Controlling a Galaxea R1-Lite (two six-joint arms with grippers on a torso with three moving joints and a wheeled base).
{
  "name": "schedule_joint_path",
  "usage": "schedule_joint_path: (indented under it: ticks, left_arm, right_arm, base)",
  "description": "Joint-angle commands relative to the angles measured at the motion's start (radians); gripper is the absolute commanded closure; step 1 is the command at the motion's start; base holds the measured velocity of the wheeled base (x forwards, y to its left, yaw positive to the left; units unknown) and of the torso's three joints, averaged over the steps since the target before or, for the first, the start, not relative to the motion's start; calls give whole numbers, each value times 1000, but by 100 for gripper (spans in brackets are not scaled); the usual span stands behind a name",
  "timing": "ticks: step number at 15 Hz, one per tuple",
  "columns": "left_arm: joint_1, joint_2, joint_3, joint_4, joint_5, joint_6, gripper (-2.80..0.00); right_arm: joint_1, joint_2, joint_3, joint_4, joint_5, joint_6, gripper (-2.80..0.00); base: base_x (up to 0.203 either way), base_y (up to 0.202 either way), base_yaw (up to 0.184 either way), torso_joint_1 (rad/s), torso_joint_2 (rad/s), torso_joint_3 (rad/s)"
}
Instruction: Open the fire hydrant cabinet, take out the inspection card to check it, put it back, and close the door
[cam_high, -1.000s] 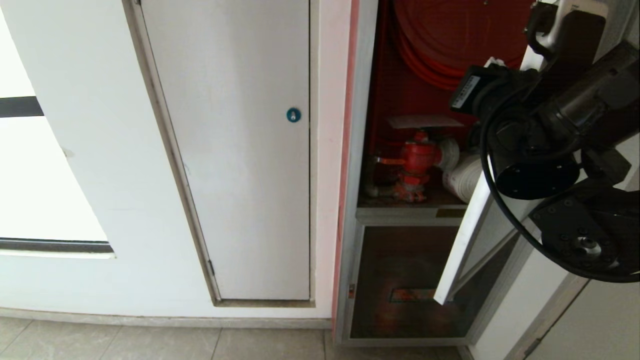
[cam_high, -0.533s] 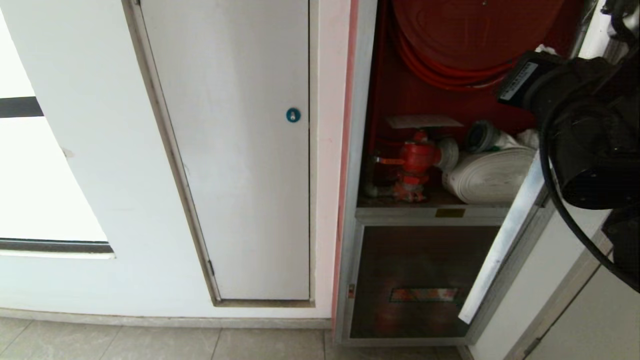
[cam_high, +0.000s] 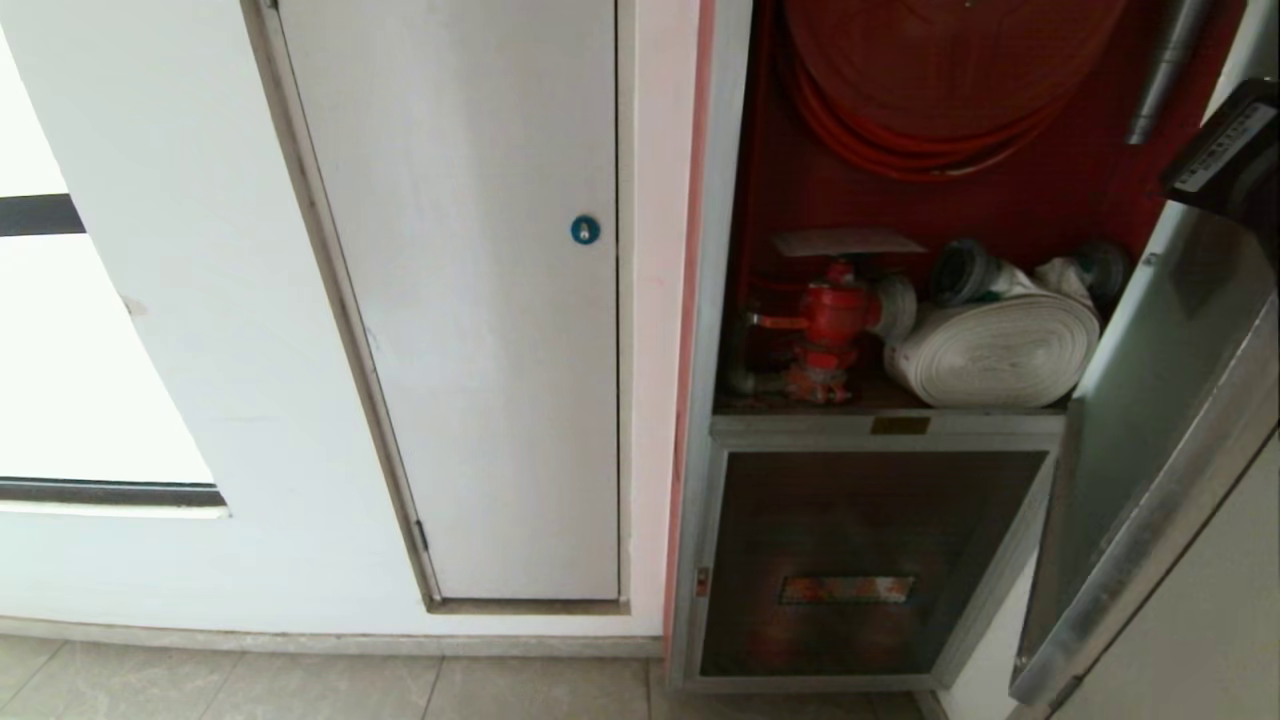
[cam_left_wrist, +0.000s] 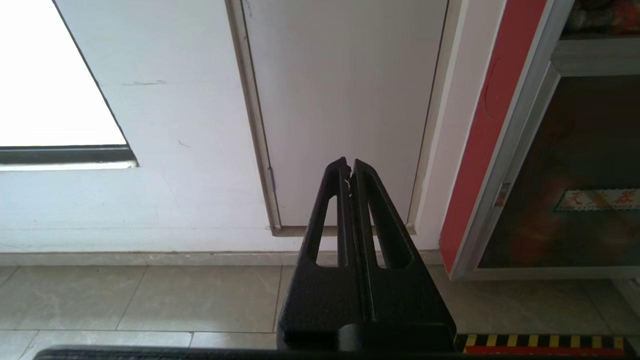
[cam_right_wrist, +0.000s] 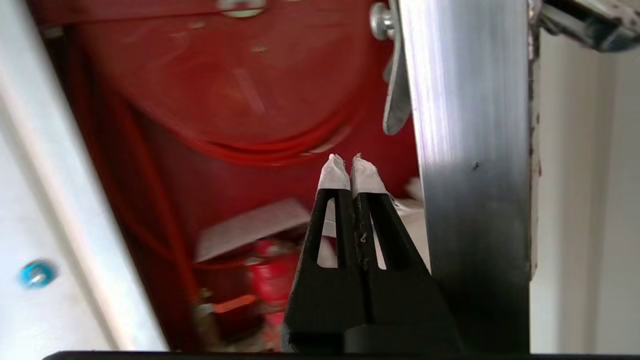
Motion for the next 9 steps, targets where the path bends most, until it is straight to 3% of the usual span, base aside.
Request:
schedule_joint_path:
  ticks: [1,4,9]
  left_arm:
    - [1,0,8,0,-1,0,0]
    - [1,0,8,0,1,0,0]
    - [1,0,8,0,-1,0,0]
  right_arm:
    - [1,-48,11,-2,-29,-4,0]
    - [-8,-81,51,13,-51,-5,0]
    - [-168,-173,105,42,-51,-8,0]
  base:
    - [0,0,0,0,0,0]
    - [0,0,0,0,0,0]
    - [0,0,0,0,0,0]
